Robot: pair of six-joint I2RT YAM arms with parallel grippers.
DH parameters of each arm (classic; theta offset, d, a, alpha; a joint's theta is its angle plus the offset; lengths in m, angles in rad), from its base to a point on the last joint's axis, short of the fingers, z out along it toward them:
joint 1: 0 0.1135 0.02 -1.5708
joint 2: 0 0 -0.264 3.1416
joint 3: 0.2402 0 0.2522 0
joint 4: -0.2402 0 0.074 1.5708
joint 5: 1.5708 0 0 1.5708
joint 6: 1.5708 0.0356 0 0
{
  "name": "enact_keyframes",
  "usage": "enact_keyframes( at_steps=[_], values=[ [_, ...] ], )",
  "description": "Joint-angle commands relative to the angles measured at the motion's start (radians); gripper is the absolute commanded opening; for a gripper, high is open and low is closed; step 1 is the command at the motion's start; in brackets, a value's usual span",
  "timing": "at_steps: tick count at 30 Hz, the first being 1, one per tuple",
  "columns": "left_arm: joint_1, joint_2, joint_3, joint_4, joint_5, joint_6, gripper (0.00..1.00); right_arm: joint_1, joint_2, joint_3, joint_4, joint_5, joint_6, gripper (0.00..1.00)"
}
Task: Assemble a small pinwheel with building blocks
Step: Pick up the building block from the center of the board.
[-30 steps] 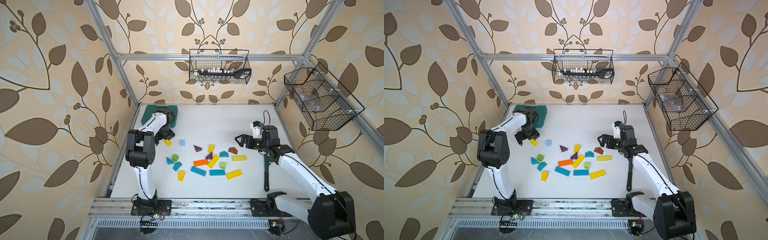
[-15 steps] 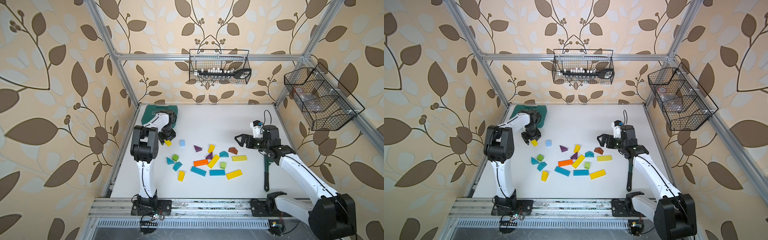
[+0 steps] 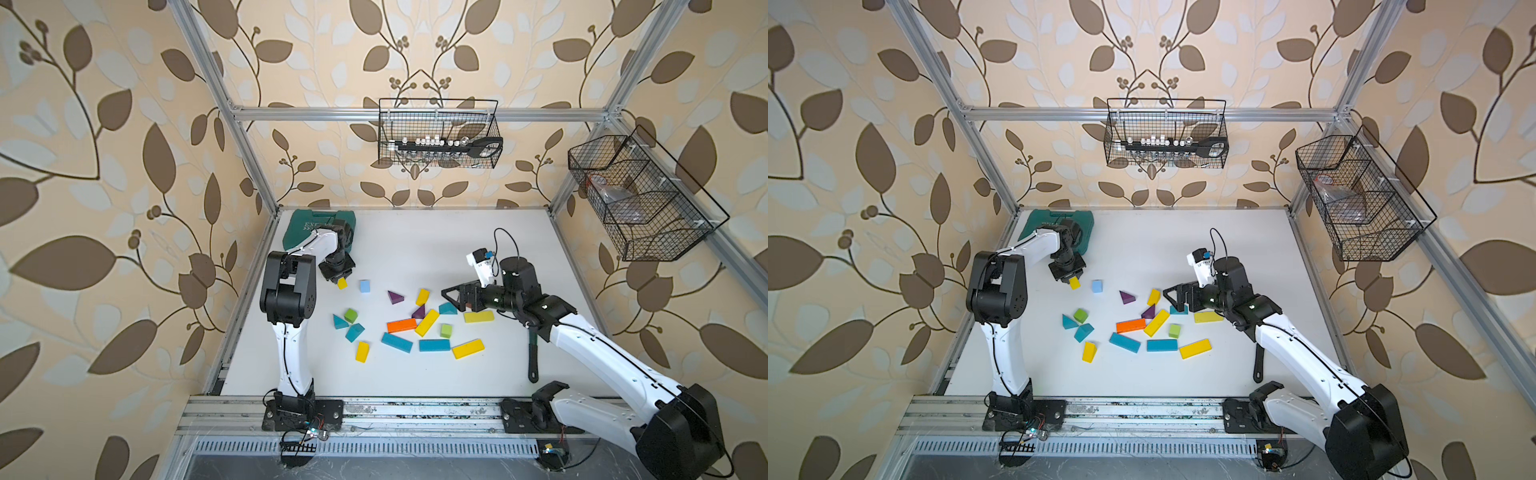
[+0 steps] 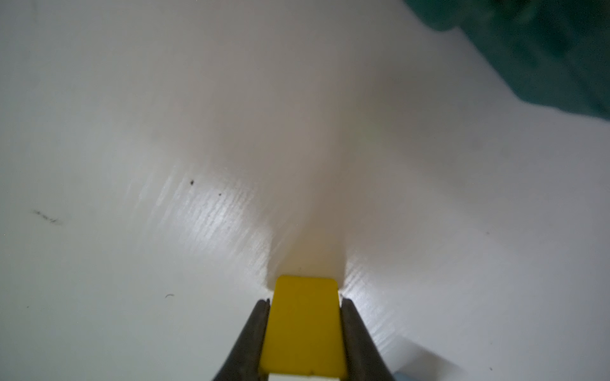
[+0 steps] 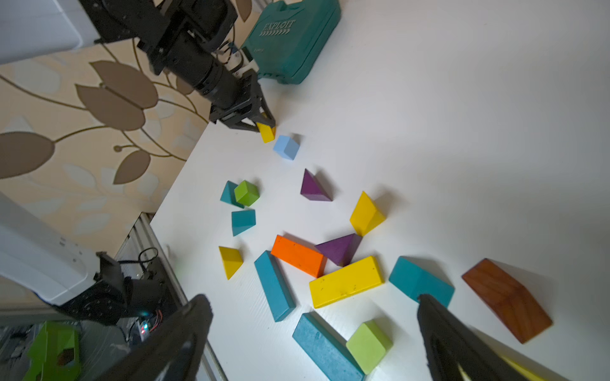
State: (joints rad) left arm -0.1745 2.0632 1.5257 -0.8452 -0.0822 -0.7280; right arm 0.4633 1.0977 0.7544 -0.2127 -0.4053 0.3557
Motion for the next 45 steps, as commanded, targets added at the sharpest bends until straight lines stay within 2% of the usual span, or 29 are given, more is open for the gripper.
enact_keyframes(
  at_steps=[1, 4, 7, 11, 13, 15, 19, 27, 33, 37, 42, 45],
  values=[
    [0.024, -0.081, -0.067, 0.045, 0.103, 0.066, 0.15, 0.047, 0.031, 0.041, 0.038, -0.015, -0.023, 0.95],
    [0.039, -0.212, -0.138, 0.109, 0.232, 0.111, 0.08, 0.094, 0.070, 0.068, 0.060, -0.048, -0.029, 0.90],
    [0.040, -0.381, -0.242, 0.244, 0.441, 0.143, 0.06, 0.132, 0.132, 0.111, 0.086, -0.083, -0.038, 0.87],
    [0.037, -0.536, -0.371, 0.496, 0.781, 0.101, 0.03, 0.141, 0.242, 0.169, 0.159, -0.144, 0.000, 0.82],
    [0.033, -0.561, -0.400, 0.568, 0.884, 0.081, 0.01, 0.143, 0.284, 0.202, 0.177, -0.154, -0.013, 0.82],
    [0.029, -0.572, -0.411, 0.576, 0.925, 0.079, 0.00, 0.145, 0.317, 0.229, 0.193, -0.148, -0.045, 0.86],
    [0.012, -0.581, -0.433, 0.635, 1.053, 0.073, 0.00, 0.144, 0.373, 0.271, 0.238, -0.153, -0.166, 0.88],
    [-0.052, -0.565, -0.421, 0.664, 1.138, 0.091, 0.01, 0.147, 0.411, 0.247, 0.408, -0.222, -0.373, 0.92],
    [-0.080, -0.541, -0.389, 0.604, 1.131, 0.125, 0.01, 0.180, 0.443, 0.303, 0.379, -0.173, -0.493, 0.92],
    [-0.085, -0.528, -0.377, 0.591, 1.138, 0.130, 0.02, 0.182, 0.494, 0.348, 0.357, -0.154, -0.520, 0.87],
    [-0.100, -0.507, -0.363, 0.560, 1.139, 0.149, 0.03, 0.188, 0.513, 0.365, 0.395, -0.116, -0.503, 0.74],
    [-0.103, -0.502, -0.364, 0.564, 1.146, 0.143, 0.03, 0.192, 0.533, 0.383, 0.385, -0.095, -0.513, 0.74]
  ],
)
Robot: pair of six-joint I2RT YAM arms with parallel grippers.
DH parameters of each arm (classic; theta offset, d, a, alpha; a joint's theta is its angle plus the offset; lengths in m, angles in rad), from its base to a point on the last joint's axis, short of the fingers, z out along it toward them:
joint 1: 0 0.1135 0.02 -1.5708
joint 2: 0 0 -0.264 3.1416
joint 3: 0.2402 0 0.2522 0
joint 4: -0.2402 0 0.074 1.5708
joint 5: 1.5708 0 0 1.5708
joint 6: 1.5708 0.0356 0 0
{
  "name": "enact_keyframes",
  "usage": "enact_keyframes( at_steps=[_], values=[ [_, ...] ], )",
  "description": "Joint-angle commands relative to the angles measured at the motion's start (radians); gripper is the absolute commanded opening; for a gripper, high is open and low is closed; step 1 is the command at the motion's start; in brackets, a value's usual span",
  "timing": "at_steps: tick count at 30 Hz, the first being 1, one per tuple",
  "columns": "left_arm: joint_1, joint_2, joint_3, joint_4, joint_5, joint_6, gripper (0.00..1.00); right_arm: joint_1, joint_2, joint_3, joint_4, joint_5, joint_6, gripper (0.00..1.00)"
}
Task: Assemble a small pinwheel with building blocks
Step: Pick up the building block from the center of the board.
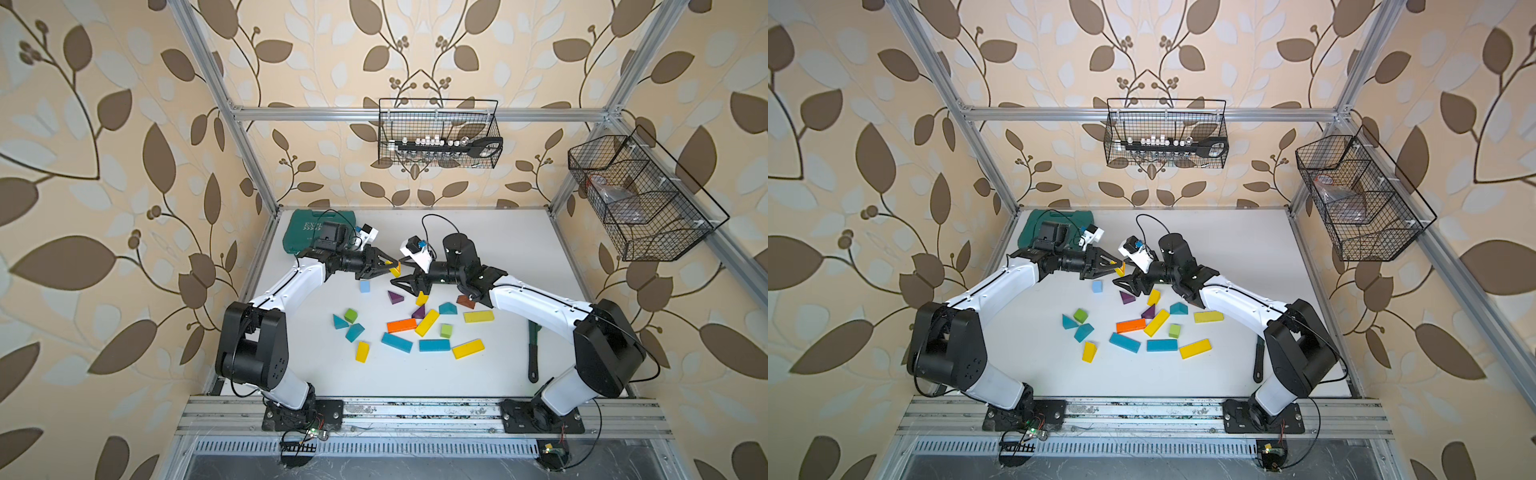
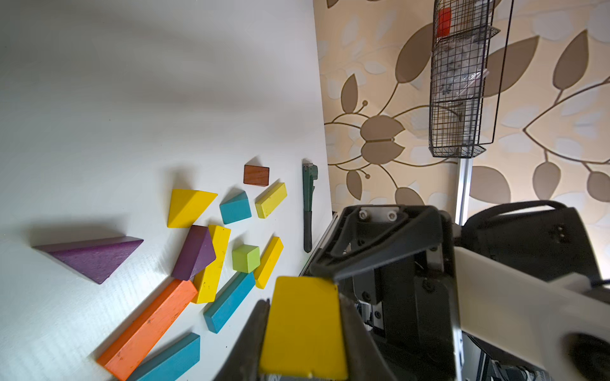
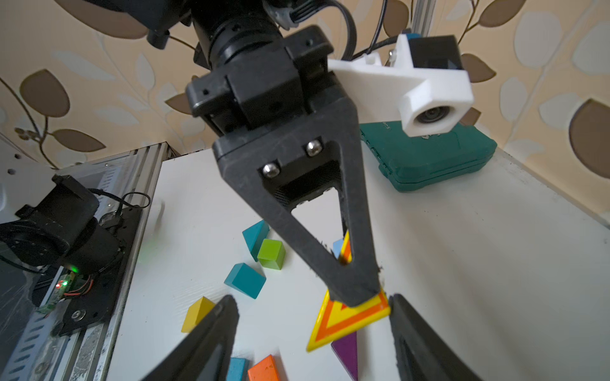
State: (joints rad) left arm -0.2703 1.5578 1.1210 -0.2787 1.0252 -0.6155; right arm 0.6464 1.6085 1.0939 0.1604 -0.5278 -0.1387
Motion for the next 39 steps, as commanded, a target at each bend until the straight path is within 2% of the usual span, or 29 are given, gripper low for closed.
enact_keyframes(
  at_steps=[1, 4, 11, 15, 17, 23, 25, 26, 27, 28, 30, 31, 34, 37, 39],
  values=[
    [-0.009, 0.002, 0.039, 0.000, 0.037, 0.031, 0.03, 0.010, 0.029, 0.053, 0.004, 0.036, -0.021, 0.75],
    [-0.009, 0.000, 0.041, -0.005, 0.033, 0.033, 0.03, 0.010, 0.044, 0.064, -0.002, 0.061, -0.024, 0.72],
    [-0.008, 0.010, 0.054, -0.034, 0.019, 0.036, 0.04, 0.020, 0.061, 0.085, -0.022, 0.069, -0.027, 0.50],
    [-0.009, 0.001, 0.048, -0.034, 0.006, 0.032, 0.07, 0.027, 0.080, 0.110, -0.058, 0.105, -0.042, 0.48],
    [-0.009, 0.002, 0.046, -0.036, 0.006, 0.032, 0.08, 0.027, 0.085, 0.117, -0.065, 0.130, -0.033, 0.38],
    [-0.007, -0.022, 0.035, -0.025, -0.037, 0.008, 0.14, 0.045, 0.097, 0.132, -0.094, 0.193, -0.005, 0.19],
    [-0.005, -0.047, 0.021, -0.011, -0.072, -0.014, 0.22, 0.048, 0.105, 0.134, -0.101, 0.199, 0.018, 0.15],
    [0.000, -0.063, 0.006, 0.007, -0.084, -0.032, 0.31, 0.054, 0.110, 0.138, -0.102, 0.222, 0.041, 0.12],
    [0.007, -0.079, -0.004, 0.006, -0.110, -0.050, 0.54, 0.058, 0.116, 0.142, -0.110, 0.232, 0.054, 0.10],
    [0.018, -0.091, -0.010, -0.002, -0.121, -0.062, 0.60, 0.058, 0.120, 0.142, -0.108, 0.252, 0.067, 0.10],
    [0.052, -0.136, -0.023, -0.034, -0.147, -0.085, 0.60, 0.079, 0.129, 0.131, -0.099, 0.300, 0.110, 0.07],
    [0.075, -0.167, -0.030, -0.062, -0.169, -0.095, 0.68, 0.082, 0.133, 0.114, -0.077, 0.307, 0.135, 0.06],
    [0.160, -0.266, -0.068, -0.167, -0.272, -0.122, 0.83, 0.091, 0.154, 0.092, -0.057, 0.360, 0.207, 0.00],
    [0.244, -0.337, -0.105, -0.216, -0.278, -0.136, 0.80, 0.143, 0.210, 0.131, -0.094, 0.449, 0.198, 0.00],
    [0.264, -0.348, -0.087, -0.342, -0.399, -0.115, 0.87, 0.160, 0.247, 0.163, -0.127, 0.496, 0.200, 0.00]
  ],
)
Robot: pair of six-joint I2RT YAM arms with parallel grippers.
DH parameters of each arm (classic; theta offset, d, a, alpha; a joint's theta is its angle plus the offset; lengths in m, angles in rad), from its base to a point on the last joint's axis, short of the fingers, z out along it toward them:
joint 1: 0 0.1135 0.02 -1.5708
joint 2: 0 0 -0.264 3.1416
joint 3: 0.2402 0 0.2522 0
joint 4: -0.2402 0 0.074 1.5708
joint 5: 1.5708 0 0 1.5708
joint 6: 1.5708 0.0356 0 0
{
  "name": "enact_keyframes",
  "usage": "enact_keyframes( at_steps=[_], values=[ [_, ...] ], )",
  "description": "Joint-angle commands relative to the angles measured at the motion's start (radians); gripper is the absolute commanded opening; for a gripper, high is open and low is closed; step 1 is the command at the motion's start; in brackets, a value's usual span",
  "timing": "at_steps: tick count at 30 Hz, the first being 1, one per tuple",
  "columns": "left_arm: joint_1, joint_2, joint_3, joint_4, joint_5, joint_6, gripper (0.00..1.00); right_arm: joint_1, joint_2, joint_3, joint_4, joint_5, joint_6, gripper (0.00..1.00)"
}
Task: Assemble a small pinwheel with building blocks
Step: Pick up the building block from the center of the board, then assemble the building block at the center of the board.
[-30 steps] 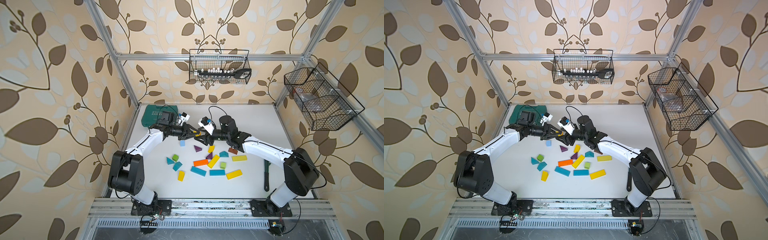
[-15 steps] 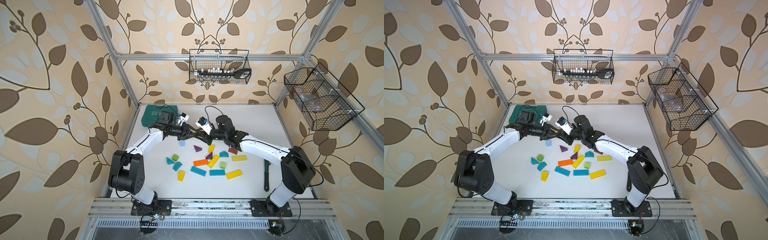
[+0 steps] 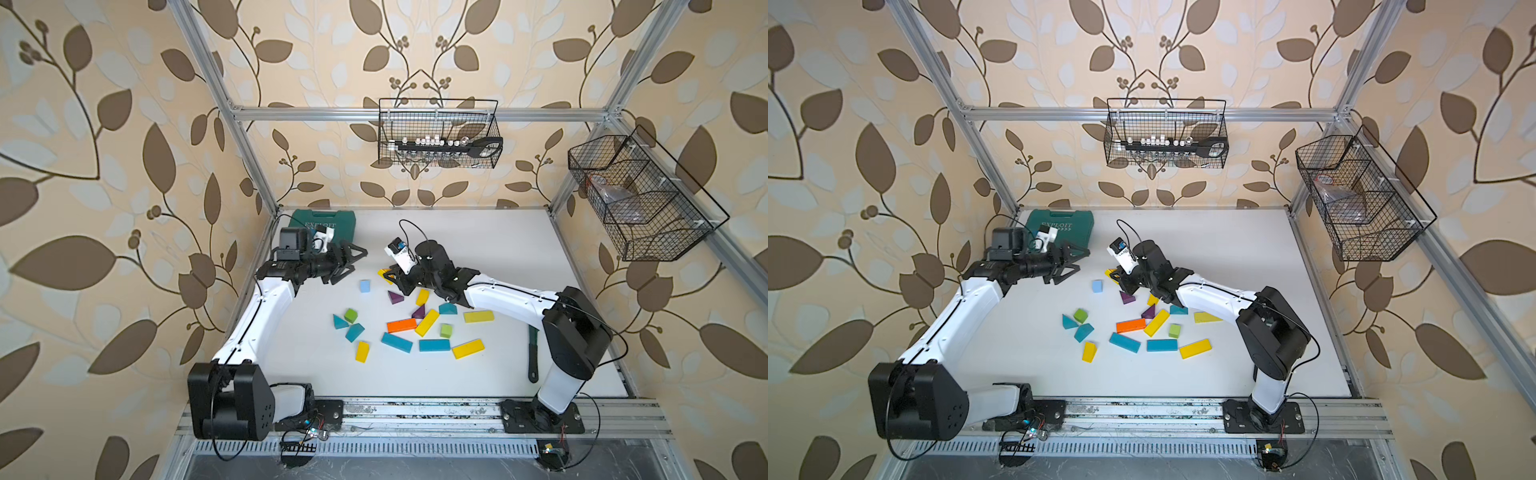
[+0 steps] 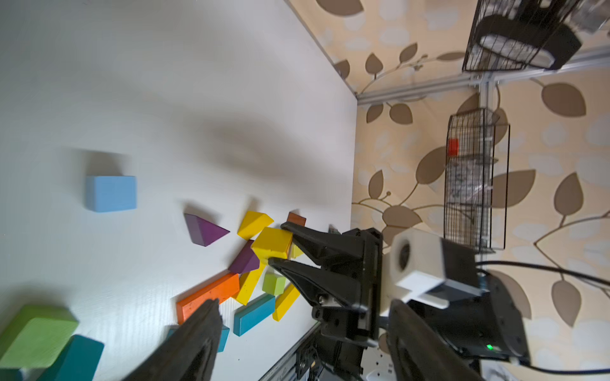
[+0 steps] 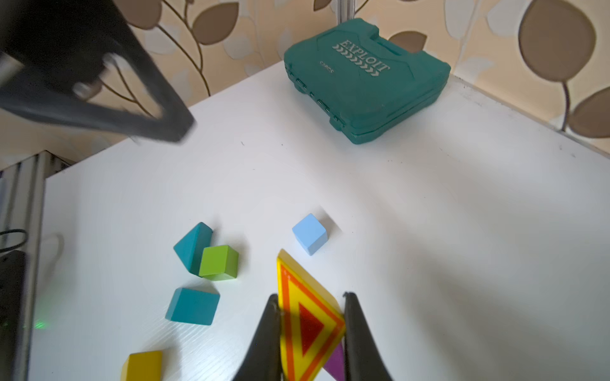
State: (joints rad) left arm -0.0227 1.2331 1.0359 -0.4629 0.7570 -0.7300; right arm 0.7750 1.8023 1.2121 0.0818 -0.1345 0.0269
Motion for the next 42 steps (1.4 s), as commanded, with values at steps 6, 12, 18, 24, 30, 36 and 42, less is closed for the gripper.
enact_keyframes(
  at_steps=[6, 12, 18, 24, 30, 36, 42],
  values=[
    [0.050, 0.066, 0.056, -0.447, -0.408, 0.066, 0.83, 0.039, 0.163, 0.136, -0.131, 0.207, 0.065, 0.00],
    [0.057, 0.089, 0.023, -0.479, -0.503, 0.083, 0.83, 0.062, 0.267, 0.267, -0.260, 0.268, 0.057, 0.00],
    [0.061, 0.089, 0.017, -0.504, -0.576, 0.117, 0.83, 0.084, 0.359, 0.390, -0.359, 0.296, 0.072, 0.00],
    [0.064, 0.096, 0.010, -0.503, -0.572, 0.130, 0.83, 0.092, 0.431, 0.472, -0.425, 0.353, 0.094, 0.00],
    [0.064, 0.104, 0.011, -0.504, -0.567, 0.137, 0.82, 0.092, 0.452, 0.485, -0.429, 0.361, 0.097, 0.00],
    [0.063, 0.115, 0.007, -0.501, -0.561, 0.139, 0.82, 0.092, 0.474, 0.499, -0.421, 0.337, 0.102, 0.00],
    [0.064, 0.127, 0.008, -0.499, -0.559, 0.143, 0.82, 0.090, 0.498, 0.530, -0.431, 0.333, 0.107, 0.00]
  ],
)
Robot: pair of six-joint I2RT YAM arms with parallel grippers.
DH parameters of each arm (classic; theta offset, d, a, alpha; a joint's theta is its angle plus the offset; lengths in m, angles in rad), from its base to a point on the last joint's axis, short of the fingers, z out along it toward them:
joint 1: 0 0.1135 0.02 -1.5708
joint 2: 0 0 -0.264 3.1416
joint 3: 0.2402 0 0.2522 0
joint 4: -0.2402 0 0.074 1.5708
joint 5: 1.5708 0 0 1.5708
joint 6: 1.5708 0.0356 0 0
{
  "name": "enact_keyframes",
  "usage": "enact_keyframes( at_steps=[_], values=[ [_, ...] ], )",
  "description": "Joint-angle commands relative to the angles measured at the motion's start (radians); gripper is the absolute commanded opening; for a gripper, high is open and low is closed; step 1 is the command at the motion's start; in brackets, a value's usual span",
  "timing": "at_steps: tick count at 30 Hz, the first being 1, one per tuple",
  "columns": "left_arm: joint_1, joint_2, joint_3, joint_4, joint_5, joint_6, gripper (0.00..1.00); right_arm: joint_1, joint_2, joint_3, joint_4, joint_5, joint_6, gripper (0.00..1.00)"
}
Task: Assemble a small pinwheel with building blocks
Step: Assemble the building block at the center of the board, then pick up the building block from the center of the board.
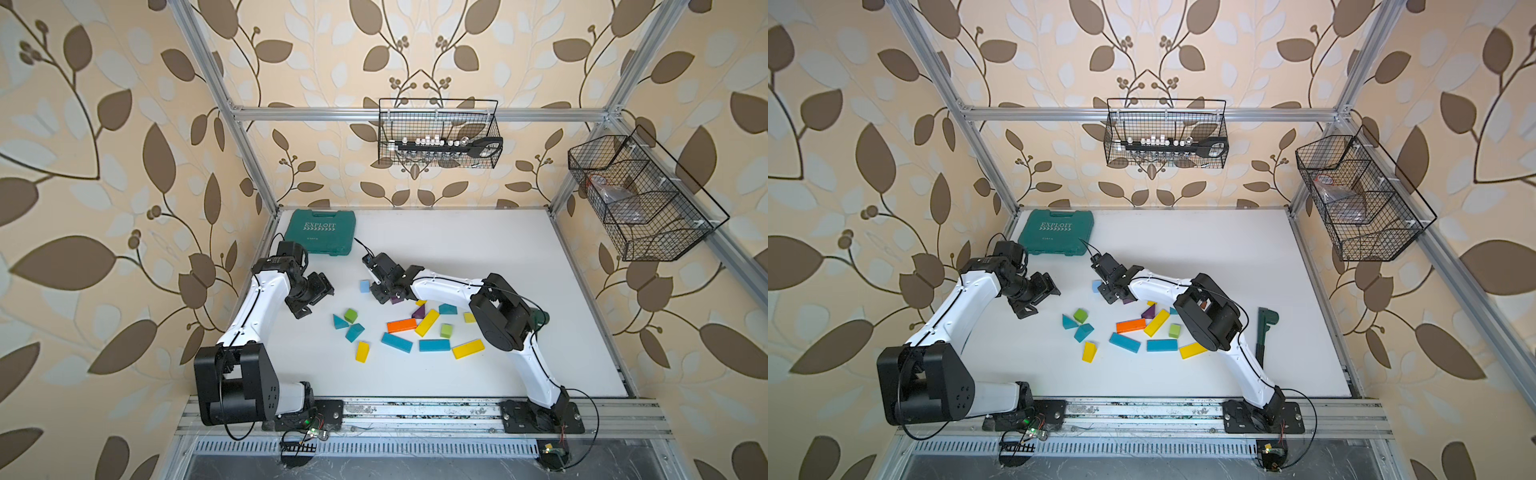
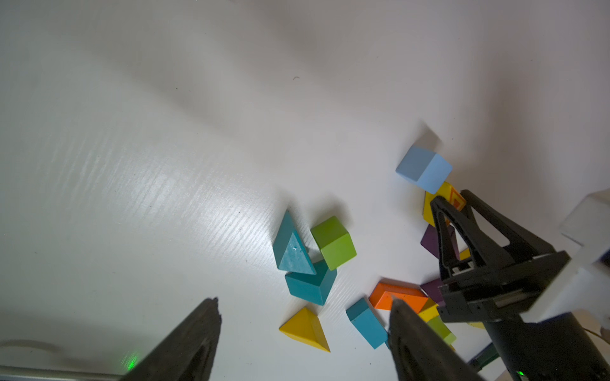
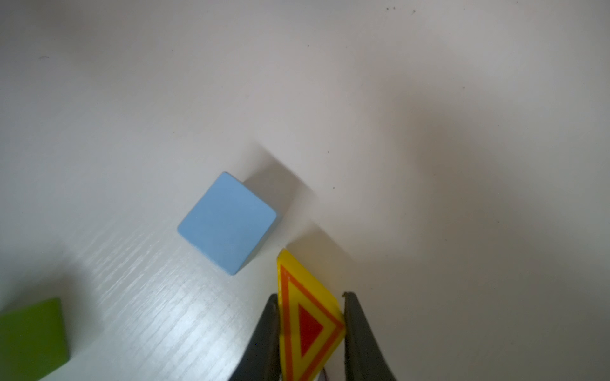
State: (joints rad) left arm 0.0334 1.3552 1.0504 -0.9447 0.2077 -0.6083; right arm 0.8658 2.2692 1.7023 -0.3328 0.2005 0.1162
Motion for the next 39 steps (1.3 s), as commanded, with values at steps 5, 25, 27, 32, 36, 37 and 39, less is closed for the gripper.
enact_keyframes(
  at_steps=[5, 25, 27, 32, 36, 37, 39],
  values=[
    [0.008, 0.013, -0.003, -0.017, -0.004, 0.027, 0.82, -0.001, 0.045, 0.056, -0.021, -0.010, 0.023, 0.03],
    [0.008, 0.012, -0.006, -0.014, 0.010, 0.032, 0.87, -0.029, -0.282, -0.161, -0.020, -0.091, 0.057, 0.50],
    [0.007, 0.008, -0.011, -0.011, 0.013, 0.029, 0.88, -0.040, -0.303, -0.210, -0.026, -0.136, 0.020, 0.53],
    [0.007, -0.002, -0.022, -0.016, 0.014, 0.029, 0.87, -0.051, -0.297, -0.238, -0.076, -0.267, -0.112, 0.60],
    [0.007, -0.020, -0.039, -0.016, 0.014, 0.022, 0.88, -0.061, -0.246, -0.194, -0.153, -0.244, -0.171, 0.60],
    [0.007, -0.022, -0.042, -0.014, 0.017, 0.022, 0.88, -0.063, -0.233, -0.182, -0.171, -0.246, -0.181, 0.60],
    [0.007, -0.027, -0.046, -0.017, 0.019, 0.019, 0.88, -0.075, -0.222, -0.174, -0.176, -0.248, -0.185, 0.60]
  ],
)
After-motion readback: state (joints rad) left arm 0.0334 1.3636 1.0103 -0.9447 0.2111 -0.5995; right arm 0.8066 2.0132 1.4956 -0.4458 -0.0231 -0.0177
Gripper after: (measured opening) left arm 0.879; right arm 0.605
